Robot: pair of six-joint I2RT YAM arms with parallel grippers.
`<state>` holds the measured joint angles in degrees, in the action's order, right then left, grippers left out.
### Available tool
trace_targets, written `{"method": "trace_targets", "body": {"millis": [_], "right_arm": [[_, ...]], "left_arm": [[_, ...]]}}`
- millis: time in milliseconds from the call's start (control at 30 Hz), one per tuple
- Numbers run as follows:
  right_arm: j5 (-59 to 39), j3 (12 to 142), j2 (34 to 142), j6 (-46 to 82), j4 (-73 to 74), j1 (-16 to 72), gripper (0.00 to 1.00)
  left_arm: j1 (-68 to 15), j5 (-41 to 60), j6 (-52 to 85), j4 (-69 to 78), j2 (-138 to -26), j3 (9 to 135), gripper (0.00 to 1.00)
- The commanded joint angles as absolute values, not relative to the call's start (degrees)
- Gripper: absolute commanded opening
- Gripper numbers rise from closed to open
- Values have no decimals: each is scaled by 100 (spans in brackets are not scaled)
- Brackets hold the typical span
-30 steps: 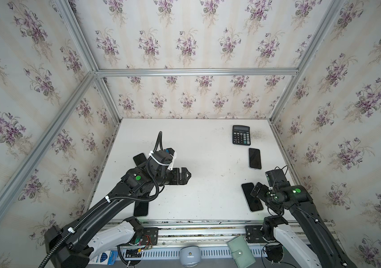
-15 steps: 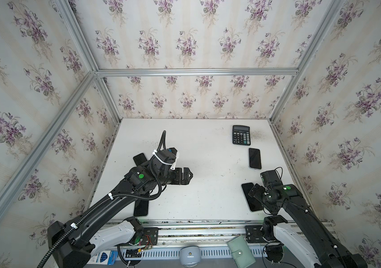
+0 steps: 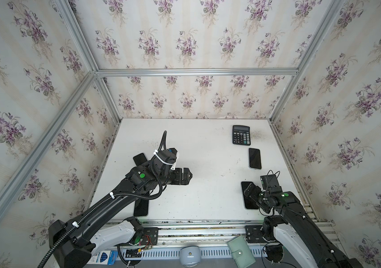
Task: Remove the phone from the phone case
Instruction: 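Lower the right gripper and grasp the cased black phone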
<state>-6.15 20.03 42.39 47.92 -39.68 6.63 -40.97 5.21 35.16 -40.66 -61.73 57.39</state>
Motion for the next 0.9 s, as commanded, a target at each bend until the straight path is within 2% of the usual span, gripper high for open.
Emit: {"method": "trace_targets", "body": {"millis": [0,200,633,867], "right_arm": [[-1150,1963,4301,4772,-3712,700,100],[-945,2303,4850,4634,-4123,997,100],[377,3376,6523,4801,-5096,2192,97],[413,3300,6707,4943,-4917,2347,95]], "left_arm": [[-4096,439,3419,-4044,-6243,5798,100],[-4096,472,3321,-4039,-6436,5932,100],[-4083,422,3155,-4038,-6684,6171,100],[-4052,428,3072,-4037,-6776,6261,100]]}}
